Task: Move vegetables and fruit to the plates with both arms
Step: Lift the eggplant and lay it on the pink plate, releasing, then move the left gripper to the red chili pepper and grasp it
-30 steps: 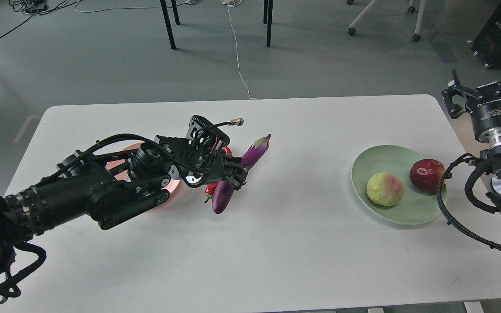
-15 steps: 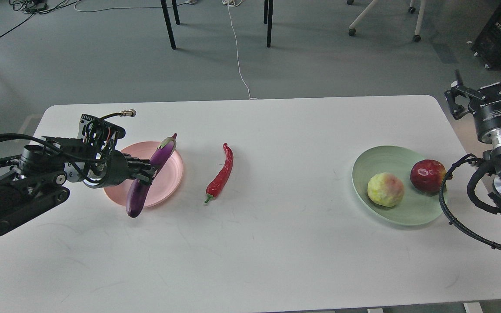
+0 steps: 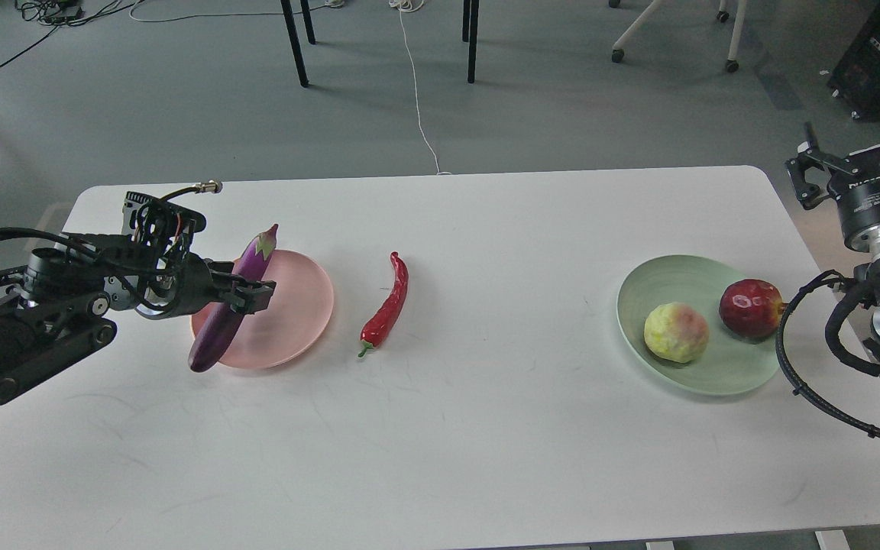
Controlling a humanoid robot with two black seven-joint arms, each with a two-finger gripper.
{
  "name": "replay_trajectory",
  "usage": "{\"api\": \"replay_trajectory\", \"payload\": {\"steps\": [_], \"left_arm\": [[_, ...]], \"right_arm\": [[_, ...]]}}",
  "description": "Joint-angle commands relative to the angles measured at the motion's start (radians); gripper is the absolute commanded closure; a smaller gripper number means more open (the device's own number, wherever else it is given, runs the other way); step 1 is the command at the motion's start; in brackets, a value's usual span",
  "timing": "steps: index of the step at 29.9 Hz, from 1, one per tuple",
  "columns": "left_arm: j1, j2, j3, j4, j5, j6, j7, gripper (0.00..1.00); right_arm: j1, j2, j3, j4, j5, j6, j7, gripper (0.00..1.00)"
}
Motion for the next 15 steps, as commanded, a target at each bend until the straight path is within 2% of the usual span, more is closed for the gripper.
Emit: {"api": "replay_trajectory", "payload": {"steps": [1, 6, 10, 15], "left_arm": [[-0.085, -0.046, 0.006, -0.005, 0.000, -0.009, 0.004, 0.20], [-0.168, -0.202, 0.015, -0.006, 0.009, -0.029, 0.018, 0.20], [-0.180, -0.321, 0.025, 0.011, 0.017, -0.031, 0.061, 0.20], [-0.171, -0.431, 0.139, 0.052, 0.079, -0.020, 0.104, 0.23]], "right_arm": [[-0.001, 0.006, -0.001, -0.002, 0.000, 0.000, 0.000, 0.02], [-0.001, 0.009, -0.003, -0.006, 0.000, 0.000, 0.000, 0.02], [-0.001, 0.000, -0.004, -0.006, 0.000, 0.000, 0.000, 0.02], [-0.007, -0.004, -0.004, -0.019, 0.000, 0.000, 0.000, 0.02]]}}
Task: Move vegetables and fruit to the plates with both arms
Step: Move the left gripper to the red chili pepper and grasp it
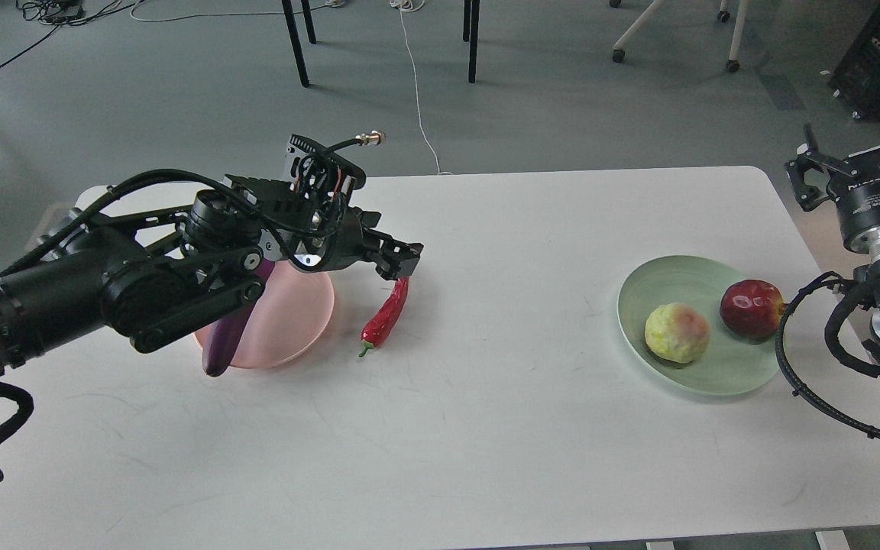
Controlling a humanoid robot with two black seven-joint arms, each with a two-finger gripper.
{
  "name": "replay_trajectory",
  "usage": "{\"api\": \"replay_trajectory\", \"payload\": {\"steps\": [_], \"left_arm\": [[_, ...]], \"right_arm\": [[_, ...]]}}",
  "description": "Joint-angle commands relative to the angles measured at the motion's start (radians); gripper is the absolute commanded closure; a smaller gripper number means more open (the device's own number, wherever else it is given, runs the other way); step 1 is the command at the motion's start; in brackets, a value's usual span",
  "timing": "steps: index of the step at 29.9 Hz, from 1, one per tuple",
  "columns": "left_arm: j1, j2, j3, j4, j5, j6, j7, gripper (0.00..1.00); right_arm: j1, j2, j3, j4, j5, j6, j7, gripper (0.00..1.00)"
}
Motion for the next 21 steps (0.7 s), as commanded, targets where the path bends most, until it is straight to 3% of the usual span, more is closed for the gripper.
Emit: {"api": "replay_trajectory", "payload": {"steps": [1, 5, 14, 21], "left_arm": [[0.006, -0.076, 0.077, 0.052, 0.044, 0.009, 0.018, 0.23], [0.021, -0.093, 0.101, 0.108, 0.052, 0.009, 0.018, 0.23], [0.029, -0.089, 0.130, 0.114, 0.066, 0.009, 0.018, 0.24], [0.069, -0.081, 0.130, 0.109, 0.076, 0.012, 0.018, 0.41]], "right_arm": [[-0.007, 0.000, -0.001, -0.012, 0.000, 0.000, 0.000, 0.02], [-0.011, 0.000, -0.001, -0.012, 0.000, 0.000, 0.000, 0.02], [-0.014, 0.010, -0.001, -0.013, 0.000, 0.000, 0.000, 0.02], [-0.014, 0.011, -0.001, -0.013, 0.000, 0.000, 0.000, 0.02]]}}
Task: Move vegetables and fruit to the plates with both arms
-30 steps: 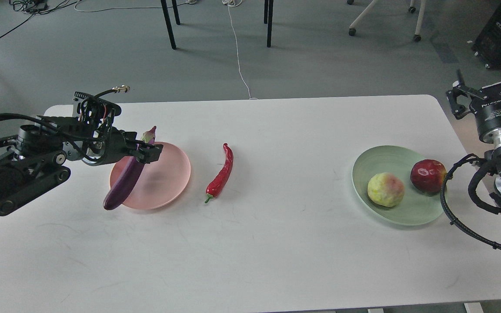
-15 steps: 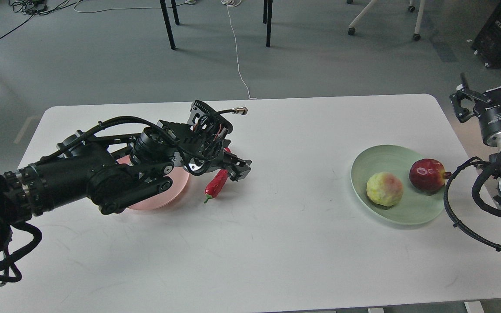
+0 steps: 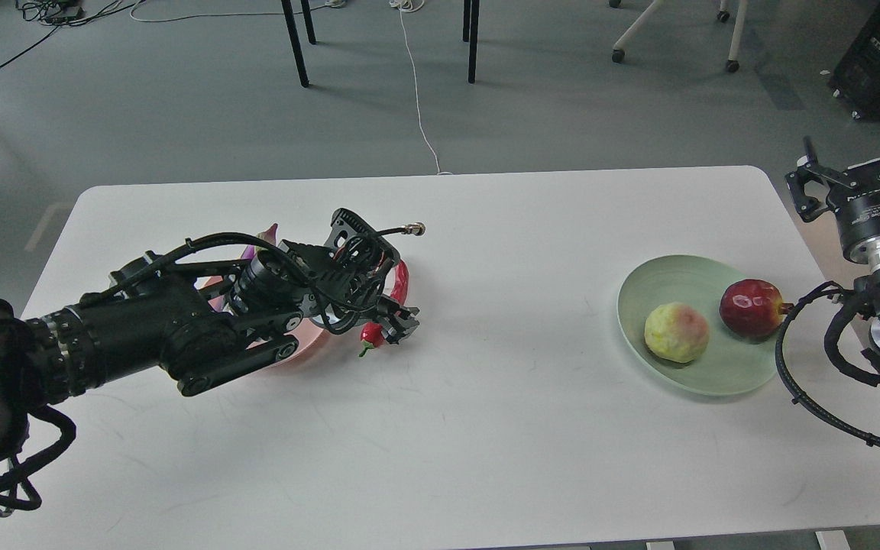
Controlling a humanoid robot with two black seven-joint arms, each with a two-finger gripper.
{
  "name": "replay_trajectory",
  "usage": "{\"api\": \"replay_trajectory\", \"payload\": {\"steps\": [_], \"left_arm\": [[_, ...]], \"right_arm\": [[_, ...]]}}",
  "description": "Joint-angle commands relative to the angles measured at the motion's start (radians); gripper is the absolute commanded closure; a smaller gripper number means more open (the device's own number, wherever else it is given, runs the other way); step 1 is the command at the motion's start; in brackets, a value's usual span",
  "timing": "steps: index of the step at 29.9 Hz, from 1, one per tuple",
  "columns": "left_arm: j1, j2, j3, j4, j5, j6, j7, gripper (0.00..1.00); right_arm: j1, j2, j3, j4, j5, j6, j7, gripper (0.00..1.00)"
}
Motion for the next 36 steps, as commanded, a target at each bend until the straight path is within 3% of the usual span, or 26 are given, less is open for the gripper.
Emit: {"api": "replay_trajectory", "payload": {"steps": [1, 3, 6, 8, 13, 21, 25, 28, 36], "left_arm": [[0.013, 0.000, 0.000, 0.000, 0.007, 0.004, 0.000, 0.44], [0.016, -0.001, 0.000, 0.000, 0.007, 0.004, 0.000, 0.54], [0.018, -0.001, 0.000, 0.000, 0.008, 0.003, -0.004, 0.83], [0.016, 0.000, -0.002, 0.000, 0.010, 0.001, 0.002, 0.87], [-0.001, 0.032, -0.019, -0.026, 0.002, 0.001, 0.002, 0.88], [-0.039, 0.293, -0.112, -0.308, -0.021, -0.006, -0.003, 0.85], [-0.029, 0.443, -0.118, -0.319, -0.023, -0.006, -0.024, 0.84], [-0.007, 0.510, -0.114, -0.318, -0.027, -0.003, -0.044, 0.77], [0.053, 0.531, -0.118, -0.319, -0.027, 0.000, -0.047, 0.75]], "right_arm": [[0.000, 0.001, 0.000, 0.000, 0.000, 0.000, 0.000, 0.02], [0.000, -0.001, 0.000, 0.000, 0.000, 0.000, 0.000, 0.02], [0.000, -0.001, 0.000, -0.001, 0.000, 0.000, 0.000, 0.02], [0.000, -0.001, 0.000, -0.011, 0.000, 0.000, 0.000, 0.02], [0.000, -0.002, 0.000, -0.028, 0.000, 0.000, 0.000, 0.02], [0.002, -0.009, 0.000, -0.032, 0.000, 0.000, 0.000, 0.02], [0.003, -0.007, 0.000, -0.032, 0.000, 0.000, 0.000, 0.02], [0.003, -0.001, 0.000, -0.032, 0.000, 0.000, 0.000, 0.02], [0.016, -0.004, 0.000, -0.032, -0.003, 0.000, 0.000, 0.02]]}}
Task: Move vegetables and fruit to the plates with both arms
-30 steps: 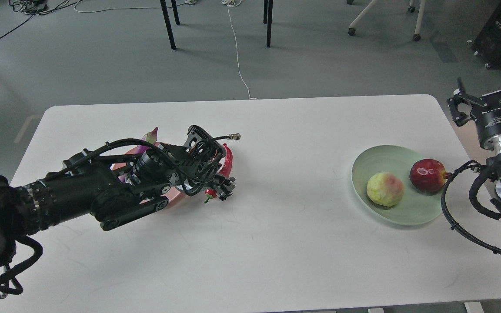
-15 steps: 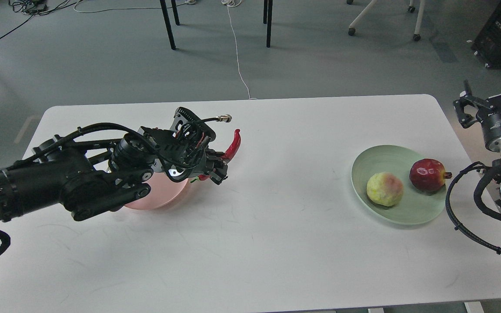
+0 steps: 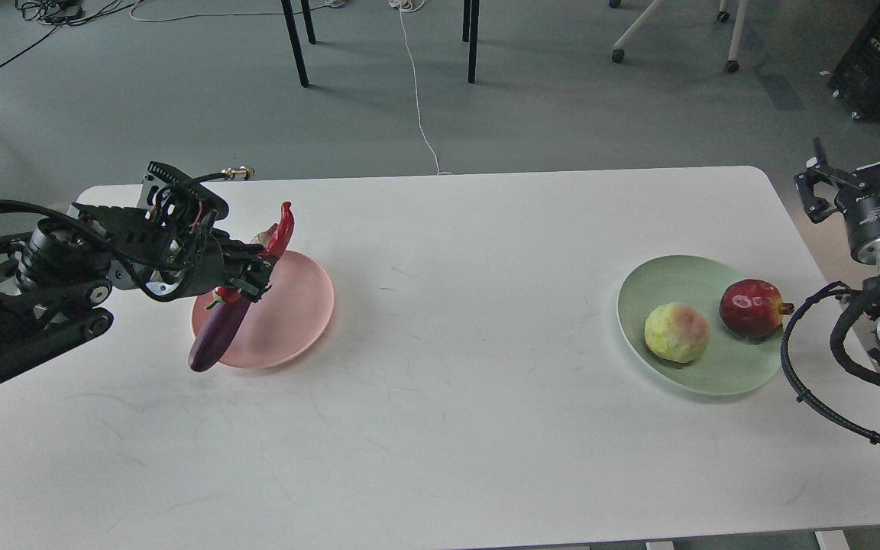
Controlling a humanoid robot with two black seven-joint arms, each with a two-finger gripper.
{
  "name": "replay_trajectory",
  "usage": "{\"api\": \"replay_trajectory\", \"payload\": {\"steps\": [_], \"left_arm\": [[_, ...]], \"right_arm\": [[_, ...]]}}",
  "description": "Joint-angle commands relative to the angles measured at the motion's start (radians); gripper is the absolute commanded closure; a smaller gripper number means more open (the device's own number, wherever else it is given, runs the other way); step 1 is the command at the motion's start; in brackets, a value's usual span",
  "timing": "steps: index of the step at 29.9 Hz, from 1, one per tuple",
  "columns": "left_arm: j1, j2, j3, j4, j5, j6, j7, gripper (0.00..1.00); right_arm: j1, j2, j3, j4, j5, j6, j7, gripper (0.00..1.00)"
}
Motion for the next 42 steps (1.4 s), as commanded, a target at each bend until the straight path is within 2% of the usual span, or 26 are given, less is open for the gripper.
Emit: {"api": "replay_trajectory", "payload": {"steps": [1, 5, 6, 7, 8, 9, 10, 11, 16, 21, 27, 31, 34, 36, 39, 42], "left_arm": [[0.023, -0.002, -0.001, -0.001, 0.000, 0.000, 0.000, 0.75], [0.031, -0.012, -0.001, -0.001, 0.000, 0.002, 0.001, 0.75], [0.037, -0.013, -0.001, -0.001, 0.000, 0.002, 0.001, 0.72], [0.042, -0.015, -0.002, -0.001, 0.000, 0.002, 0.001, 0.66], [0.045, -0.015, -0.004, -0.001, 0.000, 0.003, 0.003, 0.50], [0.045, -0.015, -0.005, -0.001, -0.001, 0.006, 0.003, 0.28], [0.046, -0.015, -0.005, -0.001, -0.003, 0.009, 0.003, 0.10], [0.047, -0.015, -0.005, -0.001, -0.006, 0.017, 0.001, 0.06], [0.037, -0.009, -0.051, 0.005, -0.150, 0.019, 0.000, 0.02], [0.023, -0.022, -0.255, 0.104, -0.421, 0.019, 0.001, 0.02], [0.020, -0.172, -0.490, 0.284, -0.817, 0.051, -0.002, 0.02], [0.020, -0.269, -0.563, 0.367, -1.101, 0.066, -0.006, 0.02], [0.020, -0.300, -0.590, 0.437, -1.309, 0.069, -0.034, 0.02], [0.020, -0.323, -0.605, 0.480, -1.447, 0.069, -0.074, 0.02], [0.022, -0.335, -0.623, 0.519, -1.630, 0.055, -0.143, 0.02], [0.036, -0.337, -0.652, 0.528, -1.762, 0.055, -0.172, 0.02]], "right_arm": [[0.006, -0.007, 0.000, 0.000, 0.000, 0.000, 0.000, 0.02], [0.006, -0.010, 0.000, -0.003, 0.000, 0.000, 0.000, 0.02], [0.006, -0.010, 0.000, -0.006, 0.000, 0.000, 0.000, 0.02], [0.006, -0.010, 0.000, -0.008, 0.000, 0.000, 0.000, 0.02], [0.006, -0.010, 0.000, -0.009, 0.000, 0.000, 0.000, 0.02], [0.004, -0.010, -0.001, -0.009, 0.000, 0.000, 0.000, 0.02], [0.004, -0.009, -0.001, -0.009, 0.000, 0.000, 0.000, 0.02], [0.004, -0.009, -0.001, -0.009, 0.000, 0.000, 0.000, 0.02], [0.009, 0.001, 0.000, -0.014, 0.000, 0.000, 0.000, 0.02], [0.093, 0.005, -0.009, -0.102, -0.007, 0.000, 0.000, 0.02], [0.182, 0.011, -0.006, -0.198, -0.007, 0.000, 0.000, 0.02], [0.260, 0.033, -0.020, -0.245, -0.007, -0.042, 0.000, 0.02], [0.296, 0.041, -0.017, -0.247, -0.007, -0.058, -0.056, 0.02], [0.297, 0.044, -0.011, -0.238, -0.005, -0.050, -0.082, 0.02], [0.297, 0.077, -0.009, -0.233, -0.005, -0.016, -0.085, 0.02], [0.291, 0.090, -0.009, -0.235, -0.005, 0.000, -0.084, 0.03]]}}
